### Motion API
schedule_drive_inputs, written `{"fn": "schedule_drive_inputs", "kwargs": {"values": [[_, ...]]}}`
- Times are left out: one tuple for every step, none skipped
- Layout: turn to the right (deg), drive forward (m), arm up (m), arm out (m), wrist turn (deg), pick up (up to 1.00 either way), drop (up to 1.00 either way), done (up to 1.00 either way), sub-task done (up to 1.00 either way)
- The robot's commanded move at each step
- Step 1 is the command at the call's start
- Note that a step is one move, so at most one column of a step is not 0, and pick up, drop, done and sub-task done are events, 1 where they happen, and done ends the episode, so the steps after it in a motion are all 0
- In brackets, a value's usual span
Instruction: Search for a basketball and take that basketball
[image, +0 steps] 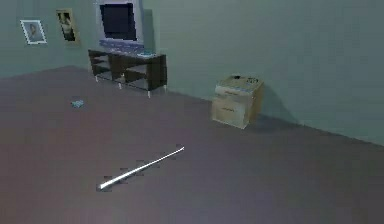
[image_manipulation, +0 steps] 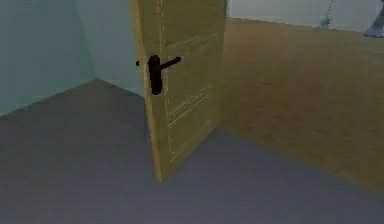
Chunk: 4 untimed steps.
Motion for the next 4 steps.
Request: {"fn": "schedule_drive_inputs", "kwargs": {"values": [[0.0,0.55,0.00,0.00,0.0,0.00,0.00,0.00,0.00],[-45.0,0.00,0.00,0.00,0.0,0.00,0.00,0.00,0.00],[-45.0,0.00,0.00,0.00,0.0,0.00,0.00,0.00,0.00],[-45.0,0.00,0.00,0.00,0.0,0.00,0.00,0.00,0.00]]}}
